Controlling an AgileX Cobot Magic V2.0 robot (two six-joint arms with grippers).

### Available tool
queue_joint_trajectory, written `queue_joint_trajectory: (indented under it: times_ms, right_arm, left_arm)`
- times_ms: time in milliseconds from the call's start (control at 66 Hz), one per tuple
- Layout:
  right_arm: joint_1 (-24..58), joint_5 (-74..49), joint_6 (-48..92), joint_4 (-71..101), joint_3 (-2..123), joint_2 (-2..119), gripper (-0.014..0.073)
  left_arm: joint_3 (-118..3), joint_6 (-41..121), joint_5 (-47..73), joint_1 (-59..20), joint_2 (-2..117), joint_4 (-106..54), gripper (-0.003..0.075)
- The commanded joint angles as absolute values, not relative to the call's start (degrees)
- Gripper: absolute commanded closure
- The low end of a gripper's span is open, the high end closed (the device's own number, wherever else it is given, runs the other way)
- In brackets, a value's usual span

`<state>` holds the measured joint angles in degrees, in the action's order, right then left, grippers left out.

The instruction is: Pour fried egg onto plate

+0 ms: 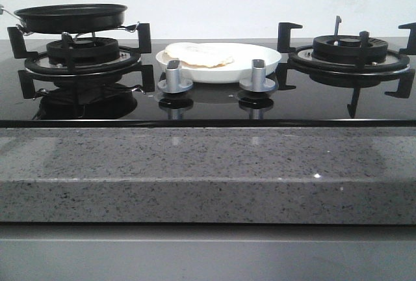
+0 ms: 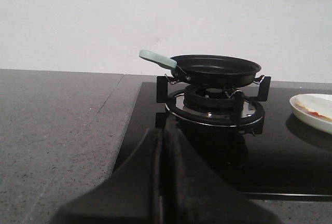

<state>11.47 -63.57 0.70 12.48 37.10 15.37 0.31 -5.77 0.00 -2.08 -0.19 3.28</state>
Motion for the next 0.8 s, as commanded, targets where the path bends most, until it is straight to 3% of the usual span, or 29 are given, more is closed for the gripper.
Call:
queue_joint_trajectory:
  times_ms: [0,318,636,787]
  right_arm:
    - [11.3,-57.3,1.4,11.1,37.7,15.3,0.0662]
    - [5.1,-12.9,1.8,6.4,14.5,4.3,0.0662]
    - [1.5,1.5,1.8,6.4,-1.1,0.2,0.0662]
    - [1.5,-0.8,1.8,6.4,-1.1,-1.4,0.0662]
  left_arm:
    - [0.7,-6.3,-4.8,-2.0,-1.1,3.0,0.074]
    - [0.7,-6.3,-4.8,-2.0,-1.0,3.0,0.074]
    - [0.7,-6.3,-4.8,-2.0,-1.0,3.0,0.074]
    - [0.7,-6.3,-4.8,-2.0,-1.0,3.0,0.074]
